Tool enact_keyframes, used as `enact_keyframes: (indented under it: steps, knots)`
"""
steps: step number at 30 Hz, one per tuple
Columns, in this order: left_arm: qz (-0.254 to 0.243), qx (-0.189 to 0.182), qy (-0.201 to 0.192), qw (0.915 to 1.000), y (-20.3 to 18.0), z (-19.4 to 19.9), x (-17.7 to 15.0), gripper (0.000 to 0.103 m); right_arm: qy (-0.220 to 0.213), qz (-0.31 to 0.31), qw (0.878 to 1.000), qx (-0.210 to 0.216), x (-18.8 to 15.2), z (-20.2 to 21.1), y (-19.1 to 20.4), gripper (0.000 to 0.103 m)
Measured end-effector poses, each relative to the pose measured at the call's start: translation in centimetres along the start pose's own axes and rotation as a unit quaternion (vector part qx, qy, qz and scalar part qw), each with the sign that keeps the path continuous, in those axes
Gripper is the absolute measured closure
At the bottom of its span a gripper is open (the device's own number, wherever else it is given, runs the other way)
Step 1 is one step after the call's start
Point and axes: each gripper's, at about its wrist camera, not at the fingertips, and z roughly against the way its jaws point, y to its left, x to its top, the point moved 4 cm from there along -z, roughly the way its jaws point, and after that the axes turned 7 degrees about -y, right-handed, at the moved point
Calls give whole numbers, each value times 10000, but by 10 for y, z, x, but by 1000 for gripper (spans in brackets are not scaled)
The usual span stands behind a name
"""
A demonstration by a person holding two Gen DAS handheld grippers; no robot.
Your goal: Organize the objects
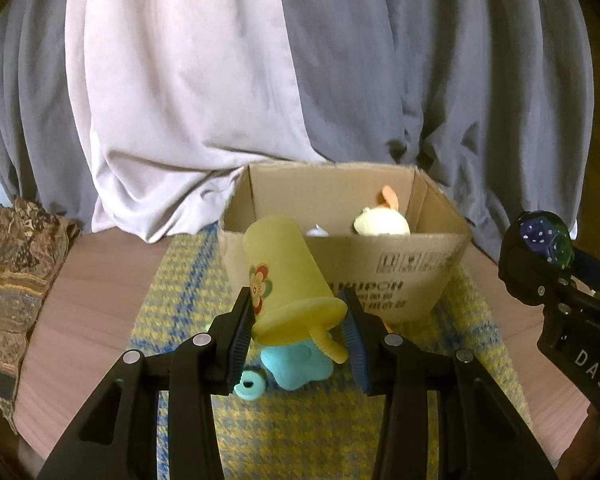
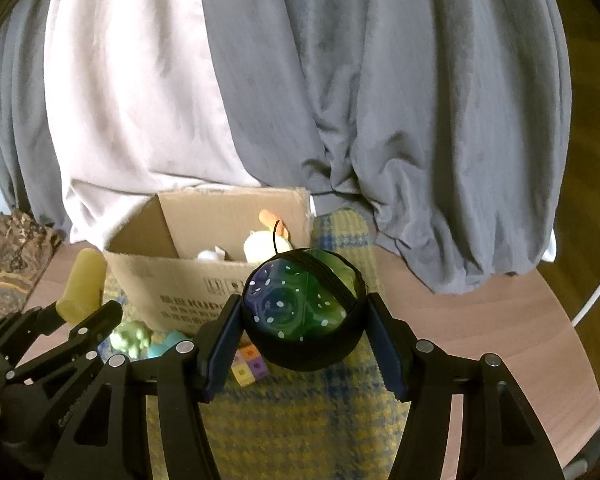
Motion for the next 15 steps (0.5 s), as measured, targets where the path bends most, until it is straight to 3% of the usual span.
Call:
enact_keyframes:
  steps: [15]
  knots:
    - [-114,-84,-235,9996,7,-8,47,61,-176,-46,9998,27,39,-13,8,43]
